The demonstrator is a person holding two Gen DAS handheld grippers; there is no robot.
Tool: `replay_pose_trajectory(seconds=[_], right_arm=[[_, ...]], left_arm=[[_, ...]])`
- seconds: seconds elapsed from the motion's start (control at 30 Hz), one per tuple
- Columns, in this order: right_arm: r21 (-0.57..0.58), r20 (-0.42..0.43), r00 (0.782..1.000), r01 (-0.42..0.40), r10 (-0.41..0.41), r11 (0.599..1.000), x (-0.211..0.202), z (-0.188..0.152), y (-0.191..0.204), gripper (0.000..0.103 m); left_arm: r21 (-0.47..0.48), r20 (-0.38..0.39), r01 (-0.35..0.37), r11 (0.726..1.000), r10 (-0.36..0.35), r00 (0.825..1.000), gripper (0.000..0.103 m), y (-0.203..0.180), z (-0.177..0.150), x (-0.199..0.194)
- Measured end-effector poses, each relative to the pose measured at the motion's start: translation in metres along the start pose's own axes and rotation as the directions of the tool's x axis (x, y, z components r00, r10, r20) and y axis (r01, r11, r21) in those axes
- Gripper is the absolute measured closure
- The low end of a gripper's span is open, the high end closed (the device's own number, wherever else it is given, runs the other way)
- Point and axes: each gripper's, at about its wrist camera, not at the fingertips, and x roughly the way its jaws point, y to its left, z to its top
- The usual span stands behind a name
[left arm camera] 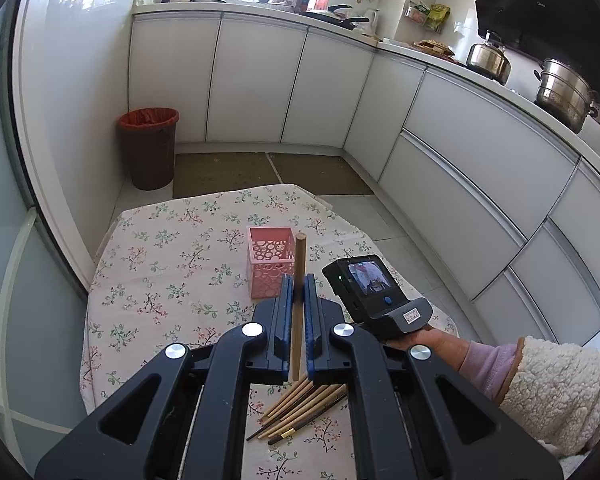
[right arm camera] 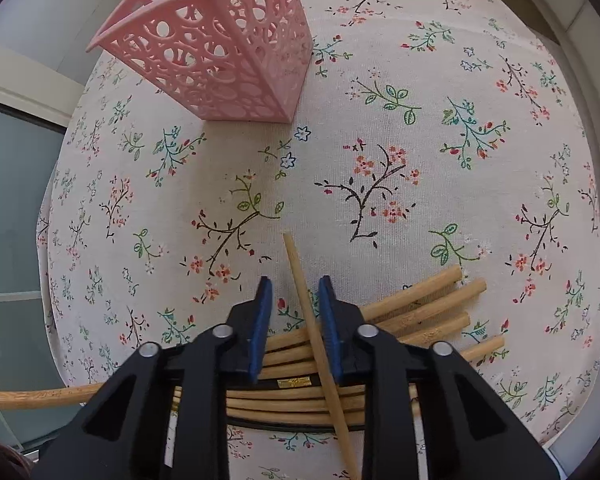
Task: Organize utensils
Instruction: 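Grasp a wooden chopstick with the left tool while the right tool grasps another chopstick, then lift both held chopsticks upright and carry them over the pink cup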
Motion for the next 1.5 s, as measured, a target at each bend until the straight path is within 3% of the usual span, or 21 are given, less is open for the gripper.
replay_pose_trajectory(seconds=[0.3, 0.67, 0.9, 1.17, 1.33, 1.5], right_arm=[[0.01, 0.16, 0.987, -0.034, 0.032, 0.999, -0.062, -0.032, -0.014, 0.098], [-0.016, 0.373, 0.926, -0.063, 0.064, 0.998, -0.158, -0.099, -0.018, 0.098], [-0.003, 0.441, 0.893, -0.103, 0.094, 0.995, -0.208, -0.112, -0.025, 0.098], [-0.002, 0.585, 0.805, -0.123, 0.101, 0.992, -0.282, -0.095, -0.028, 0.098], [0.018, 0.677, 0.727, -0.173, 0.115, 0.985, -0.322, -0.069, -0.037, 0.097], [0.005, 0.737, 0.663, -0.201, 0.132, 0.98, -0.347, -0.037, -0.036, 0.097]], left_arm=[[-0.007, -0.005, -0.001, 1.0, 0.001, 1.0, 0.098, -0.003, 0.001, -0.002], [0.001, -0.003, 0.001, 1.0, -0.001, 1.0, 0.098, -0.019, 0.002, -0.001], [0.005, 0.01, -0.018, 1.0, 0.018, 1.0, 0.098, -0.032, 0.01, -0.002], [-0.016, 0.085, -0.07, 0.997, 0.071, 0.994, 0.098, -0.042, 0.049, -0.005], [-0.051, 0.165, -0.123, 0.991, 0.13, 0.978, 0.098, -0.041, 0.084, -0.002], [-0.073, 0.209, -0.177, 0.982, 0.188, 0.96, 0.099, -0.039, 0.113, 0.015]])
